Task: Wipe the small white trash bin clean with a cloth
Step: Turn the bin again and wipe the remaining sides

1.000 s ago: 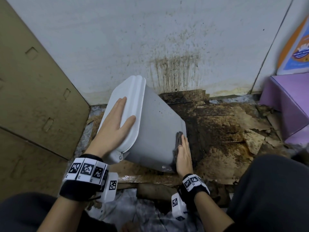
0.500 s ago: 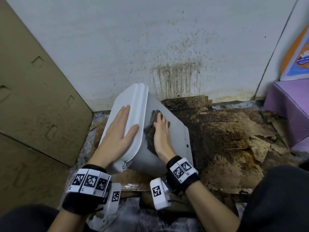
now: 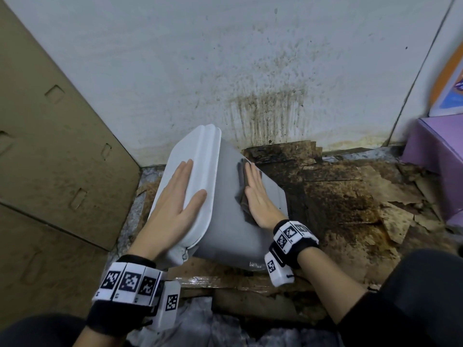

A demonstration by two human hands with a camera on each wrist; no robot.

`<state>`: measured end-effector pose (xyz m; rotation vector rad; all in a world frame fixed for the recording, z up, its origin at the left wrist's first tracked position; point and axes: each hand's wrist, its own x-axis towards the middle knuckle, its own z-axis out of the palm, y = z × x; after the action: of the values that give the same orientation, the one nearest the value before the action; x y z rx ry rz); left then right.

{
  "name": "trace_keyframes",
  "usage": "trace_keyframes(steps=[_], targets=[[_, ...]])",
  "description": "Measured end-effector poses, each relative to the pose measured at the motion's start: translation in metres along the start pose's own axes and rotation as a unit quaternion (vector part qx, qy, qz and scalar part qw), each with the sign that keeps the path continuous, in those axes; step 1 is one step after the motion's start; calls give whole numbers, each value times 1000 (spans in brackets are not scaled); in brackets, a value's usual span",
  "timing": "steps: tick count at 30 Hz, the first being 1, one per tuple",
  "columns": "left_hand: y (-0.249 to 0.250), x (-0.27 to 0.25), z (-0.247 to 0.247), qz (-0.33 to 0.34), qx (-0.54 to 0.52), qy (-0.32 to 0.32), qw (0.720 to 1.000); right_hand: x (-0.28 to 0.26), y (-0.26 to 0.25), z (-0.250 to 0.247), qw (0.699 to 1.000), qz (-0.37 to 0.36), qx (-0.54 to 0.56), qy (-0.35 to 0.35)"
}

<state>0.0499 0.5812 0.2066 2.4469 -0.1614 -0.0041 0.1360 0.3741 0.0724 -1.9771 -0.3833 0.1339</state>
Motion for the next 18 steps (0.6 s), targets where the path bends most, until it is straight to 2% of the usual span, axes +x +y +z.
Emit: trace_keyframes(steps=[4,8,15,18], targets=[[-1,0,-1,-2,-8,5,1000,-19,57,-12,991,130,-20,-13],[-1,1,1,3,-12,6,1000,-29,79,-22,973,228,18,-7],[-1,2,0,2,-9,3,1000,-9,50,-8,958,275,34,77],[-3,2,0,2,-6,3,1000,13,11,-6,964,245,61,86]])
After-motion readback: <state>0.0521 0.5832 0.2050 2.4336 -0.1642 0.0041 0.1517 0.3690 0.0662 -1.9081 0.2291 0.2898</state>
